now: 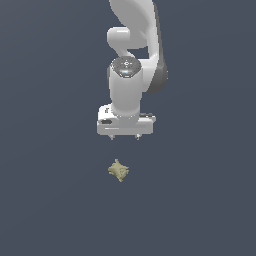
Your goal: Pick up the object and move it to a goal position.
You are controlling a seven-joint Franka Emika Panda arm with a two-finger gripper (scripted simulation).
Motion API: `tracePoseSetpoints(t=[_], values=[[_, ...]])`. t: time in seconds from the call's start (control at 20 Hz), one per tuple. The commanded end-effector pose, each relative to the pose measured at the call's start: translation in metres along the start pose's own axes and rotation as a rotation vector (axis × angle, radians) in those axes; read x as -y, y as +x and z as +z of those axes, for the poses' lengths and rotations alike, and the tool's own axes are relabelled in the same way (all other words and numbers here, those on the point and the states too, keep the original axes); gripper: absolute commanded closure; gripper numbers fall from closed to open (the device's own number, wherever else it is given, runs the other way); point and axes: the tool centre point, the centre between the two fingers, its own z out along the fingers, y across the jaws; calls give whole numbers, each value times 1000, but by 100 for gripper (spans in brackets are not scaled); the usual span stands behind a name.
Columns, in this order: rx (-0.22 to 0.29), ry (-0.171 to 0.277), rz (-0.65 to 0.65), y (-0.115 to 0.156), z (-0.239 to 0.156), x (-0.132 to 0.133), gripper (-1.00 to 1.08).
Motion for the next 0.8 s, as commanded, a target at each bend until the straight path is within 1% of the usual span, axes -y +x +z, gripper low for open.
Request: tracePoseSetpoints(t=[0.0,0.4,0.75], values=[[0,0,0,0,0,0,-92],[-16,-22,-20,6,-15,3,-92],[-16,-22,-28,6,-15,3,-92]])
